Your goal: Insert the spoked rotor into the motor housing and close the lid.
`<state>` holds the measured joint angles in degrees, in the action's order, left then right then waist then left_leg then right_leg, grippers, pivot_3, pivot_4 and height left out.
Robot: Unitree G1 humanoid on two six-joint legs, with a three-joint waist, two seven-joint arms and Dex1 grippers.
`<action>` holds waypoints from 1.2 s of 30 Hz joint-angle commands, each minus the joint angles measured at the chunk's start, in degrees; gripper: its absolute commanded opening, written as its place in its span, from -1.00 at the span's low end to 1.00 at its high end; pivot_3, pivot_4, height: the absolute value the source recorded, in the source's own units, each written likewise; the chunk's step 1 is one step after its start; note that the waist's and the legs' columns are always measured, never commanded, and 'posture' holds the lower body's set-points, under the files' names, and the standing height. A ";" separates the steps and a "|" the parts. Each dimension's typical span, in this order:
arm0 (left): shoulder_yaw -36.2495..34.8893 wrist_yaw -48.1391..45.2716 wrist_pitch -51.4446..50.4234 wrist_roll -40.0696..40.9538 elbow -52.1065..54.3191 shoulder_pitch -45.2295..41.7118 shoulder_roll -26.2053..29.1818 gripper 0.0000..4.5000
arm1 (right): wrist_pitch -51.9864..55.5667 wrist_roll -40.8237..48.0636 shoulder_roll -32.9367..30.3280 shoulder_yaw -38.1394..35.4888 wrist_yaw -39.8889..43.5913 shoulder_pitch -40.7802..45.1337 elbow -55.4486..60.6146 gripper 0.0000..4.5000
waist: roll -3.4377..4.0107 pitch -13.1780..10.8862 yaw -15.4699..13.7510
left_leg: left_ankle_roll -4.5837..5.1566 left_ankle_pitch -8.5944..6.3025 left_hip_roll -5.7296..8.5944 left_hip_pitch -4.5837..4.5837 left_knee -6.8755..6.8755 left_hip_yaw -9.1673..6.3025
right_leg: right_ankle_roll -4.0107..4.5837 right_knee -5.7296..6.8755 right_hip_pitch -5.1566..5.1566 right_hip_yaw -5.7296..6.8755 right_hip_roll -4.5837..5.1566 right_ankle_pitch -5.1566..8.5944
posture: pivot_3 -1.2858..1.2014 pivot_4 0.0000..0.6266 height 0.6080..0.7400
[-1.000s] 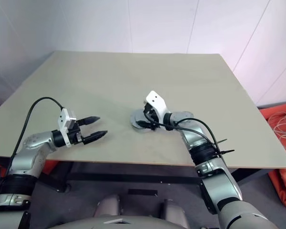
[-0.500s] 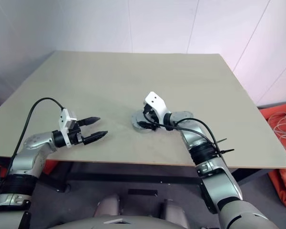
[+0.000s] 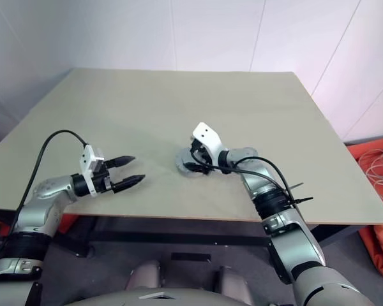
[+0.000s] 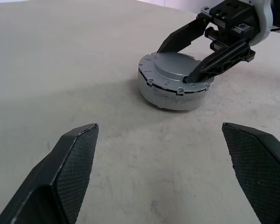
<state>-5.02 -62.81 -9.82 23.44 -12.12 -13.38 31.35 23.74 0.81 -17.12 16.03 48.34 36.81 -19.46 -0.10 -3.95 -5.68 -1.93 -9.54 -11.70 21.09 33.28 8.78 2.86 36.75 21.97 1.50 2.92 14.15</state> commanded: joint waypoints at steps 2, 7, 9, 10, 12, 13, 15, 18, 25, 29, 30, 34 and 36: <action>-0.25 0.74 -0.16 0.17 2.00 -1.17 0.25 1.00 | 0.25 -0.70 -0.28 0.45 -0.11 0.98 0.56 0.39 | 0.00 0.00 0.00 | 0.00 0.00 0.00 -0.01 0.00 0.00 | 0.00 0.00 -0.01 0.00 0.00 0.00 | 0.03 -1.00 1.00; 0.20 2.25 -5.45 0.79 3.37 -1.72 0.93 1.00 | 1.49 -1.42 -0.49 1.49 0.24 0.56 0.27 0.39 | 0.00 0.00 0.02 | 0.00 0.00 0.00 -0.02 0.00 0.00 | 0.00 0.00 -0.01 0.00 0.00 0.00 | 0.03 -1.00 1.00; 0.29 3.06 -7.29 0.76 4.14 -2.16 0.99 1.00 | 1.81 -1.15 -0.32 1.37 0.40 0.38 0.39 0.39 | 0.00 0.00 0.02 | 0.00 0.00 0.00 -0.02 0.00 0.00 | 0.00 0.00 -0.02 0.00 0.00 0.00 | 0.03 -1.00 1.00; 0.32 3.53 -8.44 0.78 4.61 -2.42 1.00 1.00 | 1.95 -1.08 -0.26 1.31 0.40 0.34 0.47 0.39 | 0.00 0.00 0.02 | 0.00 0.00 0.00 -0.02 0.00 0.00 | 0.00 0.00 -0.02 0.00 0.00 0.00 | 0.03 -1.00 1.00; 0.25 5.06 -10.67 0.82 5.47 -3.17 0.71 1.00 | 2.12 -0.93 -0.16 1.17 0.41 0.30 0.56 0.39 | -0.01 0.00 0.02 | 0.00 0.00 0.00 -0.03 0.00 0.00 | 0.00 0.00 -0.03 0.00 0.00 0.00 | 0.03 -1.00 1.00; 0.28 5.76 -11.34 0.65 5.85 -3.50 0.57 1.00 | 2.13 -0.90 -0.12 1.15 0.41 0.29 0.57 0.39 | -0.01 0.00 0.02 | 0.00 0.00 0.01 -0.03 0.00 0.00 | 0.00 0.00 -0.03 -0.01 0.00 0.00 | 0.03 -1.00 1.00; 0.63 4.41 -12.49 1.56 6.63 -4.38 0.73 1.00 | 2.12 -0.88 -0.10 1.10 0.39 0.30 0.56 0.39 | 0.00 0.00 0.04 | 0.00 0.00 0.00 -0.03 0.00 -0.01 | 0.00 0.00 -0.03 -0.01 0.00 0.00 | 0.03 -1.00 1.00; 0.77 3.86 -10.77 0.73 6.55 -5.78 0.68 1.00 | 2.08 -0.85 -0.09 1.01 0.40 0.43 0.42 0.39 | -0.01 0.00 0.04 | 0.00 0.00 0.00 -0.03 -0.01 0.00 | 0.00 0.00 -0.03 -0.01 0.00 0.00 | 0.03 -1.00 1.00; 1.95 3.21 -10.38 0.72 3.01 -10.43 -1.28 0.82 | 1.85 -0.78 0.13 0.82 0.34 0.91 -0.22 0.39 | -0.01 0.00 0.02 | -0.01 0.00 0.01 -0.04 0.00 -0.01 | 0.00 0.00 -0.05 0.00 0.00 0.00 | 0.03 -1.00 1.00; 4.39 4.39 -8.89 -2.04 -0.92 -14.25 -3.45 0.30 | 1.74 -0.80 0.29 0.80 0.28 1.15 -0.59 0.39 | -0.01 0.00 0.01 | -0.01 0.01 0.01 -0.05 0.00 0.00 | 0.00 0.00 -0.06 0.00 0.00 0.00 | 0.03 -1.00 1.00; 5.14 4.50 -8.36 -3.05 -2.08 -14.97 -3.71 0.16 | 1.71 -0.82 0.32 0.80 0.27 1.18 -0.68 0.39 | -0.01 0.00 0.00 | -0.01 0.01 0.01 -0.05 0.00 0.00 | 0.00 0.00 -0.06 0.00 0.00 0.00 | 0.03 -1.00 1.00; 7.28 5.98 -4.91 -6.45 -9.13 -18.93 -6.45 -0.45 | 1.81 -0.86 0.29 0.79 0.26 0.92 -0.43 0.39 | -0.01 0.01 0.04 | -0.09 0.06 0.01 -0.04 -0.01 -0.01 | 0.00 -0.02 -0.06 -0.01 0.00 0.00 | 0.03 -1.00 1.00; 7.39 6.77 -3.69 -7.21 -12.14 -21.01 -7.99 -0.73 | 1.89 -0.85 0.26 0.72 0.25 0.90 -0.37 0.39 | -0.01 0.01 0.03 | -0.13 0.08 0.01 -0.02 -0.01 -0.01 | 0.00 -0.04 -0.06 0.00 0.00 0.00 | 0.03 -1.00 1.00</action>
<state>2.62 -56.75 -15.64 17.03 -23.08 -31.73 23.68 25.05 0.23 -16.74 16.41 48.66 37.45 -19.64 -0.11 -3.94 -5.65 -2.05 -9.46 -11.69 21.07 33.27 8.77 2.86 36.71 21.91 1.50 2.92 14.15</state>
